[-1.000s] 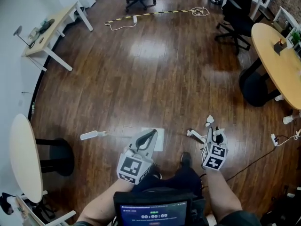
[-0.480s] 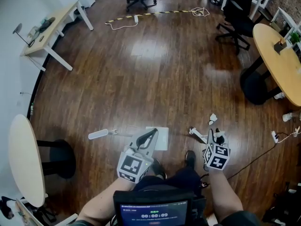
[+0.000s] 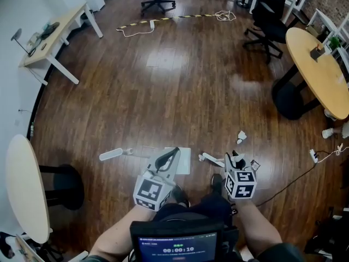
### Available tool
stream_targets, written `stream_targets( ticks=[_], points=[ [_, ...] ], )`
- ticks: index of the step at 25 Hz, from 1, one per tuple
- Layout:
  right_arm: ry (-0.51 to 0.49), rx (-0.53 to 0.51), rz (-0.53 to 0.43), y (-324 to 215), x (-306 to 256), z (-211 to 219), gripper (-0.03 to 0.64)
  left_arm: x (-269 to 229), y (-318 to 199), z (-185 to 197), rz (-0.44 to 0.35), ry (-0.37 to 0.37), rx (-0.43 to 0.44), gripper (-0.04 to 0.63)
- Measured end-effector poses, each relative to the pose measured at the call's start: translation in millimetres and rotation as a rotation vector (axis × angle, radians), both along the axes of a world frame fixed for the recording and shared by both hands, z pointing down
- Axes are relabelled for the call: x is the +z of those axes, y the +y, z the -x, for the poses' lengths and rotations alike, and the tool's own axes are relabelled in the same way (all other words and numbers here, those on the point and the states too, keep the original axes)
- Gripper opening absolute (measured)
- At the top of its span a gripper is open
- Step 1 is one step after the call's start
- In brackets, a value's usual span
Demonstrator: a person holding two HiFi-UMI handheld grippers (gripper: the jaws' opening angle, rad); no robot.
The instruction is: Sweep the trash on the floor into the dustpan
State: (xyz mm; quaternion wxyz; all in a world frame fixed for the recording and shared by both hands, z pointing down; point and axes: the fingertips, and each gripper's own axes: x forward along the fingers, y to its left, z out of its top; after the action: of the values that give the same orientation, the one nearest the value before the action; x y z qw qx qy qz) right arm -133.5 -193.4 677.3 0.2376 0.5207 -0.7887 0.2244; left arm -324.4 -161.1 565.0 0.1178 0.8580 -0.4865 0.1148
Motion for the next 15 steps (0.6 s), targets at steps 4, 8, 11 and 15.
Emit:
stream_targets(
  ticks=[4, 8, 11, 15],
  points=[
    [-0.022, -0.017, -0.027, 3.0, -6.6, 21.1, 0.121, 1.7, 9.4, 0.3, 0.008, -0.005, 0.001, 0.003],
    [0.007, 0.053, -0.096, -3.9, -18.8, 4.3, 0.114, 1.8, 17.9, 2.8, 0.012, -0.008, -0.011, 0.003],
    [0.040, 0.098, -0.146, -0.8, -30.5, -20.3, 0.103, 2.3, 26.8, 6.3, 0.013, -0.002, -0.020, 0.003],
    [0.071, 0.186, -0.188, 9.0, -42.8, -49.3, 0.103, 7.2, 34.2, 15.9, 0.022, 0.006, -0.023, 0.003]
  ],
)
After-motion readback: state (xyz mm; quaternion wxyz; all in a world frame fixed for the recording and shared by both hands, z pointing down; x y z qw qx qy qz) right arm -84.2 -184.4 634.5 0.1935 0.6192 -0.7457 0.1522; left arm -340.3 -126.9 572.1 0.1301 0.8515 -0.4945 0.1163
